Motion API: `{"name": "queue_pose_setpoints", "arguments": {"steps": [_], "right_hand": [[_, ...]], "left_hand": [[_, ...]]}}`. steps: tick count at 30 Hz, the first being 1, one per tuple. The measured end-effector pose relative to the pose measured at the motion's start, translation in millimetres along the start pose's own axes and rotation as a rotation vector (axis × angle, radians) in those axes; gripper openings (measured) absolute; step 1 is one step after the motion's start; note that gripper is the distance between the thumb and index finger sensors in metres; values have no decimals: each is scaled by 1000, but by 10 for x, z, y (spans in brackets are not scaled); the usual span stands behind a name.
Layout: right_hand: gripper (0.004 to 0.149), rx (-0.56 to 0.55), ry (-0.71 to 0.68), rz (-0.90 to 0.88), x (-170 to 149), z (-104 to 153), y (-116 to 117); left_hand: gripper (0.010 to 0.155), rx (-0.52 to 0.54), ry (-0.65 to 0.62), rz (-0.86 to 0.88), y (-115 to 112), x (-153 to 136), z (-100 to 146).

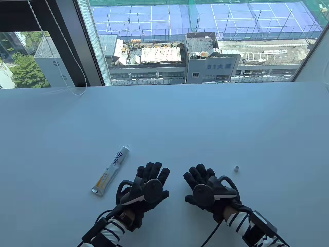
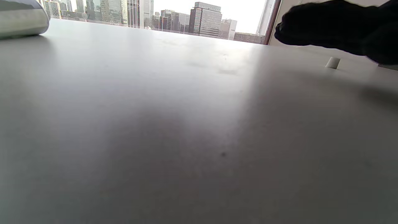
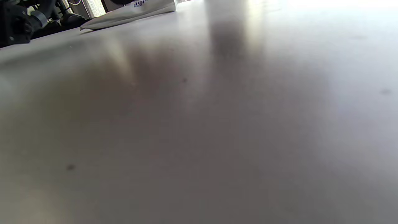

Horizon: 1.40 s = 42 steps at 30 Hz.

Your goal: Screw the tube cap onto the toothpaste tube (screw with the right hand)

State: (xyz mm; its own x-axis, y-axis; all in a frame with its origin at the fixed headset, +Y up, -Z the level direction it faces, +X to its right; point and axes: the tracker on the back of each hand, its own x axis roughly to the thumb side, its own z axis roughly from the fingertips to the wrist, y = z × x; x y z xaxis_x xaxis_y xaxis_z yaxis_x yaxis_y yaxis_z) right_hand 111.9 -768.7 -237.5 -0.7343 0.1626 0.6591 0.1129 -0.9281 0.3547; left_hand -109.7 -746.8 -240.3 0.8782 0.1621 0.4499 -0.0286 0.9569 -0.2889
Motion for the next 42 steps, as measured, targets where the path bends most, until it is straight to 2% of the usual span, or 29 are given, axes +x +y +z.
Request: {"name": "queue_pose_setpoints", "arguments": {"steps": [7, 10, 13, 17, 20, 25, 26, 28, 30, 33, 34, 42], "right_hand": [[77, -25, 25, -28, -42, 17, 1], [76, -24, 26, -25, -43, 29, 3], [76, -47, 30, -28, -52, 48, -11], [75, -58, 41, -30, -68, 64, -19], [75, -61, 52, -25, -77, 71, -14], [75, -53, 63, -19, -89, 81, -6], [75, -52, 66, -20, -92, 84, -6], [75, -52, 69, -23, -94, 90, -9], [75, -51, 72, -23, -95, 91, -6], [75, -41, 77, -20, -95, 94, -2], [74, -39, 78, -19, -95, 94, 0], [76, -50, 87, -7, -102, 106, -12]], "left_hand": [[77, -13, 8, 8, -3, -9, -4], [78, 50, 76, -6, 76, -109, -1], [77, 141, 238, -29, 200, -403, 16], [71, 183, 474, -6, 257, -887, 96], [69, 157, 628, 25, 215, -1211, 170], [72, 87, 750, 97, 82, -1492, 227], [73, 44, 759, 129, 72, -1538, 231], [68, 59, 759, 246, 48, -1584, 237], [62, 65, 756, 291, 37, -1595, 236], [58, 83, 746, 277, 50, -1573, 230], [61, 89, 738, 260, 61, -1550, 222], [53, 103, 673, 80, 105, -1363, 154]]}}
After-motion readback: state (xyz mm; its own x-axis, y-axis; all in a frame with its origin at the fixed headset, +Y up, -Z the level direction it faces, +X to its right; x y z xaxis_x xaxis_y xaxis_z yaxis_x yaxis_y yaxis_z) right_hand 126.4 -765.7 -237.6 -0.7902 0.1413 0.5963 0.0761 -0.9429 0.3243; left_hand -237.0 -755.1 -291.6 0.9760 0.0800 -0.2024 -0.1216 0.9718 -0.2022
